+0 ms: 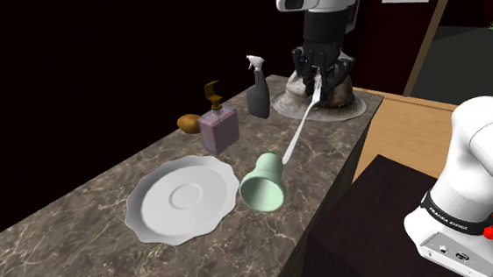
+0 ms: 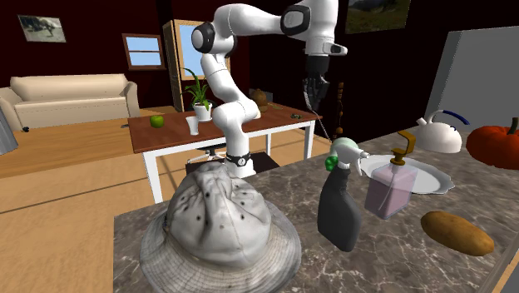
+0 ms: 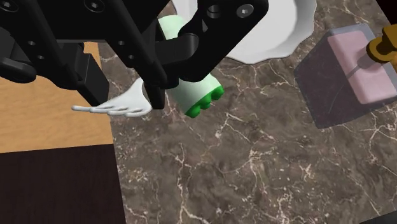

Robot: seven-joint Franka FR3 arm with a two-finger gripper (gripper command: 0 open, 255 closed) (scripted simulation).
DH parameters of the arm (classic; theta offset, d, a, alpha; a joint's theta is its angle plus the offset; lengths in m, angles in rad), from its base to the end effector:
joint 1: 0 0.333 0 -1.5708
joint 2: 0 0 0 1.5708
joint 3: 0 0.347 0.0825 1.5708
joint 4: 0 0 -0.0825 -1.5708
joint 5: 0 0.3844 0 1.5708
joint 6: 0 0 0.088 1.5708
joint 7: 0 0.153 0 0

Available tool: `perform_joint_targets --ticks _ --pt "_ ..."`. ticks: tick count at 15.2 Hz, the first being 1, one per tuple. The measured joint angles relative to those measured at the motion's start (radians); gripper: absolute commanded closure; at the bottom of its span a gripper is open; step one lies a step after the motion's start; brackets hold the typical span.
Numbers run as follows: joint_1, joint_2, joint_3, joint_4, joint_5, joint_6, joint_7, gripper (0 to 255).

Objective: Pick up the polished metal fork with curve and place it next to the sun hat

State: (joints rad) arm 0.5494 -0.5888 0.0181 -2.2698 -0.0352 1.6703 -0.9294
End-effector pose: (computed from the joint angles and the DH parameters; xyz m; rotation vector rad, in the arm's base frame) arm 0.3001 0.1867 0.5533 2.2702 2.1096 -0.0291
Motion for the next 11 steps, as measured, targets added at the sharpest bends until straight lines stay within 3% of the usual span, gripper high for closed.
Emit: perform_joint_targets --ticks 4,11 --pt "-0.004 0.008 -0.008 0.053 -0.004 -0.045 -0.011 255" --pt "-0.059 0.004 -0.139 0.058 -0.078 -0.043 -0.171 255"
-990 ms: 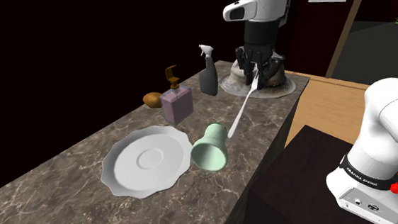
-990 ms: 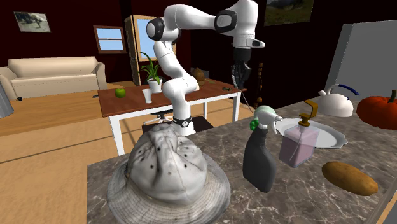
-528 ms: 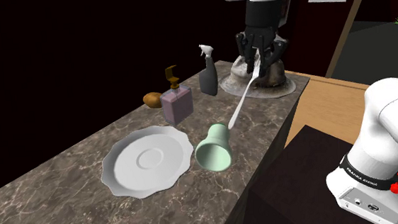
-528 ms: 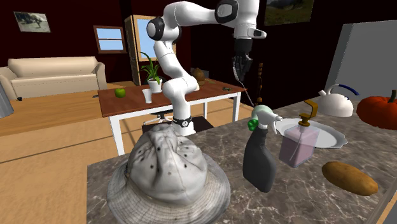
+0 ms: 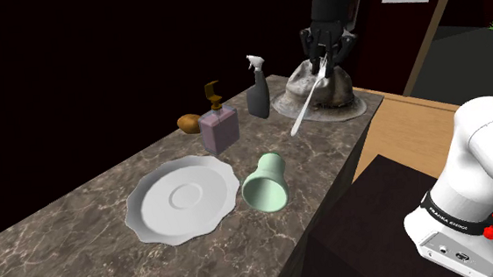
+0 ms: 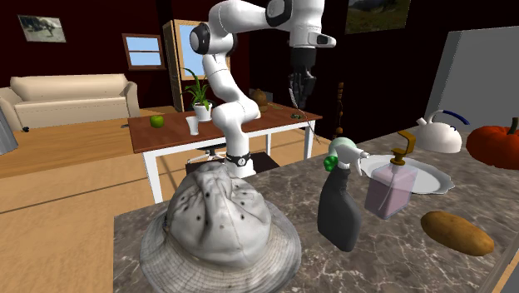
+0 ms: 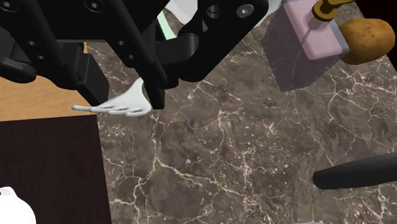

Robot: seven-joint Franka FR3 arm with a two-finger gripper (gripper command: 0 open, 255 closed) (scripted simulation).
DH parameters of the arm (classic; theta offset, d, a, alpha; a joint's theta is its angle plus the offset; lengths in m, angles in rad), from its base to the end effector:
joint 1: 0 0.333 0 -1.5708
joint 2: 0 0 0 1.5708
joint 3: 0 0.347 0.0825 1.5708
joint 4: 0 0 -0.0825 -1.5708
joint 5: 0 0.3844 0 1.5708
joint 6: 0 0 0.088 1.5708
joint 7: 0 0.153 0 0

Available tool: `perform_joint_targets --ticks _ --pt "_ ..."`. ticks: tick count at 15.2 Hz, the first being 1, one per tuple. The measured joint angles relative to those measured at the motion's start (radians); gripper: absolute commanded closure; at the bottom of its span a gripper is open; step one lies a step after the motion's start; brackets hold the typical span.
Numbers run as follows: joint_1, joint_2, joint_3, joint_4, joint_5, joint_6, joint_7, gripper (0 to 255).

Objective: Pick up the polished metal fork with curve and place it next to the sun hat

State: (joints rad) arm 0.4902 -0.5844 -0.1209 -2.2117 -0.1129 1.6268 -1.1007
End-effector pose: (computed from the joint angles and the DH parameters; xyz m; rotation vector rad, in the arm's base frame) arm 0.3405 0.1043 0.5736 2.2715 2.1088 -0.0302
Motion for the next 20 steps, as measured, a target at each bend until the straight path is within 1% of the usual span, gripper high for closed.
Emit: perform_joint_targets --ticks 1,3,20 --pt "-0.009 0.003 -0.022 0.003 -0.011 0.004 -0.026 255" --pt "-0.016 0.002 -0.039 -0.013 -0.021 0.02 -0.046 255" --pt "-0.026 -0.004 -0.064 -0.24 -0.043 0.241 -0.041 255"
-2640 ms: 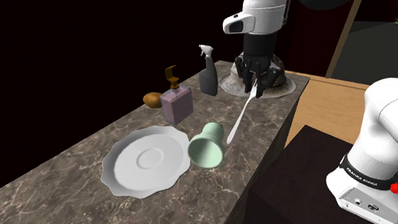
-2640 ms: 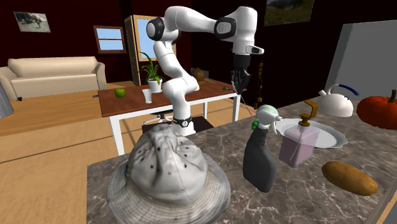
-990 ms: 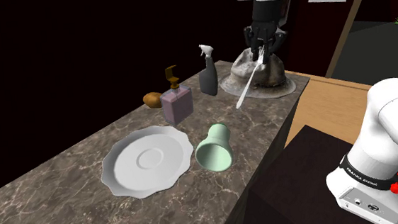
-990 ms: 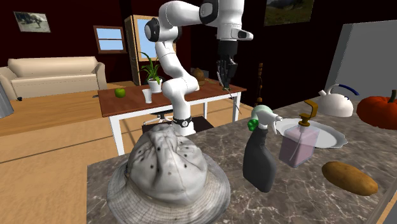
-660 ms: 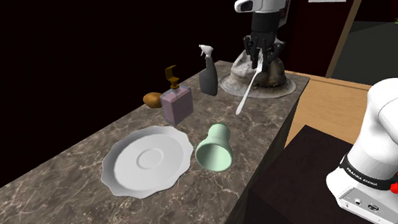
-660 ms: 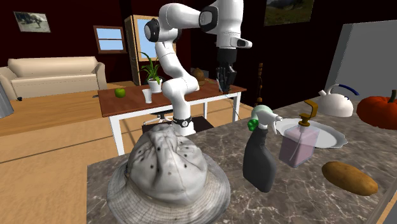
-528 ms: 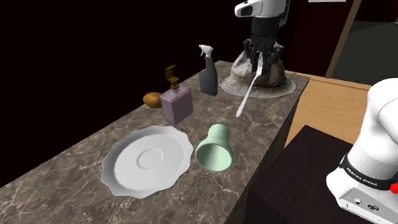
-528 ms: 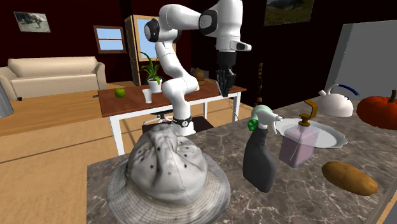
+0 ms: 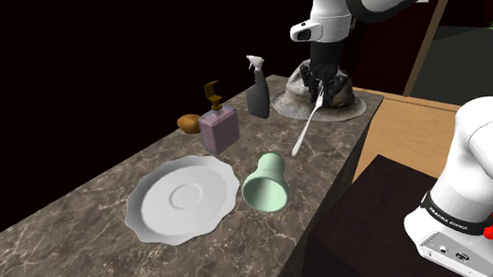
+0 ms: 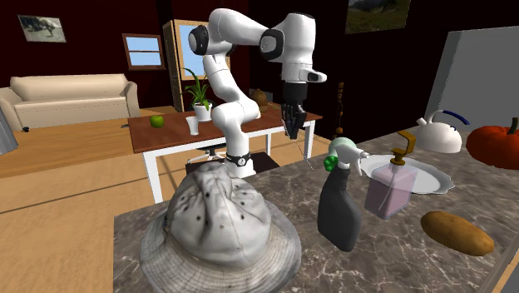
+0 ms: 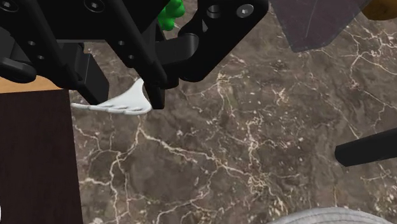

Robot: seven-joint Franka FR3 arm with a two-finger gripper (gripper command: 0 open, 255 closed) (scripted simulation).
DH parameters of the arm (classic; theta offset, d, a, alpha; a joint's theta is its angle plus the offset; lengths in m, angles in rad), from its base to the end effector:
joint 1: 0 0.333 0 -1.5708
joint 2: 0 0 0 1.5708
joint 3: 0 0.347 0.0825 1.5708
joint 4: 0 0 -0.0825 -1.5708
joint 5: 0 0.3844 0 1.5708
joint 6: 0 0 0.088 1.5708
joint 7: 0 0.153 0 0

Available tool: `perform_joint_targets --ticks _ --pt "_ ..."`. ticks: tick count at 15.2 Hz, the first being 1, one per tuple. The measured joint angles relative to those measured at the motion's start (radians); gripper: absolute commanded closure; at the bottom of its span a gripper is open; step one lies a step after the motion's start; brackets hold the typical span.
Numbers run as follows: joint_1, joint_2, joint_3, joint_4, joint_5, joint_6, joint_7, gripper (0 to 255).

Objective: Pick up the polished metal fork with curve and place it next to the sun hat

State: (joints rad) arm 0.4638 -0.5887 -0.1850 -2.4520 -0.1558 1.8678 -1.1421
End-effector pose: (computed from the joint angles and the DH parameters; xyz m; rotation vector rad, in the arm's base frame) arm 0.3514 0.0769 0.4788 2.2704 2.1097 -0.0307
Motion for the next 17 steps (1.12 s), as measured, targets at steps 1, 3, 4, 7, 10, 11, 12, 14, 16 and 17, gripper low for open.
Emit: perform_joint_targets --ticks 1,3,4,7,10,11,12,14,16,17 --pt "0.0 0.003 -0.001 -0.009 -0.001 0.013 0.001 255" --pt "0.0 0.012 -0.003 -0.032 -0.002 0.044 0.004 255" --pt "0.0 0.015 -0.005 -0.04 -0.003 0.056 0.003 255" --pt "-0.004 0.019 -0.011 -0.074 -0.011 0.099 0.005 255" --pt "-0.007 0.029 -0.02 -0.108 -0.017 0.144 0.004 255" --pt "-0.004 0.036 -0.019 -0.119 -0.016 0.158 0.007 255" --pt "-0.004 0.04 -0.02 -0.13 -0.016 0.172 0.008 255" --pt "-0.004 0.054 -0.023 -0.148 -0.018 0.203 0.009 255" --pt "-0.004 0.064 -0.025 -0.169 -0.02 0.233 0.012 255" --pt "-0.004 0.072 -0.027 -0.178 -0.021 0.25 0.012 255"
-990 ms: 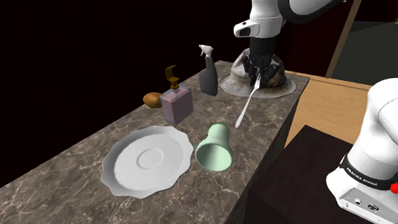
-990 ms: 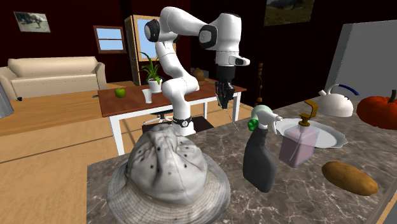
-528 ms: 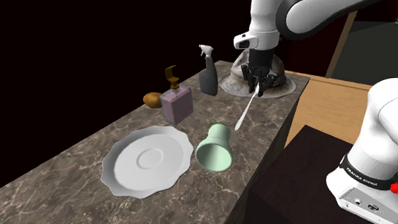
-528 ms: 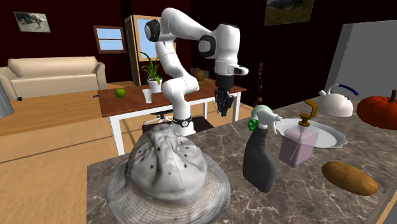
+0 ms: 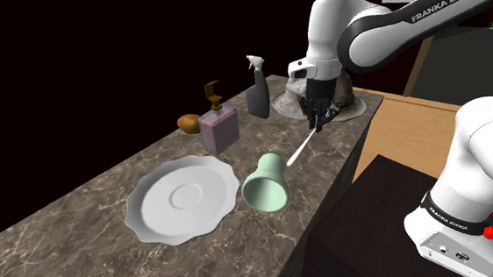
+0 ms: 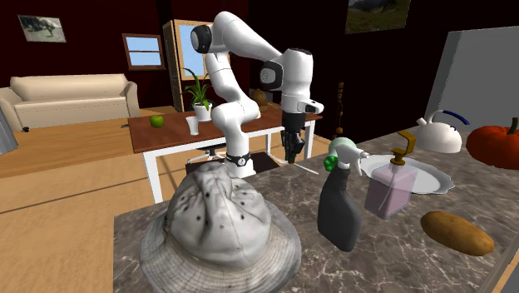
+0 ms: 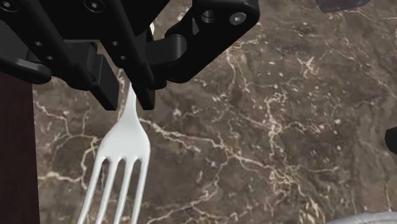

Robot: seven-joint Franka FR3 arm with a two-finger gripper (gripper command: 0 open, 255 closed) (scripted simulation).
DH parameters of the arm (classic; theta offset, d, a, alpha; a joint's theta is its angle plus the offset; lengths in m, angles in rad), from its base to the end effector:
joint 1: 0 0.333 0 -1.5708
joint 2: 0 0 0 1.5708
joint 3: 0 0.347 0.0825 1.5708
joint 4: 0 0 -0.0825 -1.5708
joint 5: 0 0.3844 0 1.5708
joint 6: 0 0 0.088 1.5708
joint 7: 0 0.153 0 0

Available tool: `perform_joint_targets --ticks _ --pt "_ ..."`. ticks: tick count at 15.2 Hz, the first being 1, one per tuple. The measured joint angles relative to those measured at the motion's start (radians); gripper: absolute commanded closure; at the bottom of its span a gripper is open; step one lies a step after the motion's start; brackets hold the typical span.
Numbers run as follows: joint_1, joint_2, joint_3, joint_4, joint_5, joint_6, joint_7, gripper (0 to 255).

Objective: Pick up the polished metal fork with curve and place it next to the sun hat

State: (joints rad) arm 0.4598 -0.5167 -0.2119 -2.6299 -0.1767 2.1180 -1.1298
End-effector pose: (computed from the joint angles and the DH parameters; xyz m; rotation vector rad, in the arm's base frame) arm 0.3542 0.0780 0.3909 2.2706 2.1091 -0.0300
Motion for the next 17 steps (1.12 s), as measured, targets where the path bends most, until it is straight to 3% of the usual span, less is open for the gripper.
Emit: perform_joint_targets --ticks 11,17 --pt "-0.002 0.097 -0.02 -0.088 -0.012 0.184 0.005 255" --pt "-0.001 0.111 -0.021 -0.097 -0.013 0.208 0.007 255"
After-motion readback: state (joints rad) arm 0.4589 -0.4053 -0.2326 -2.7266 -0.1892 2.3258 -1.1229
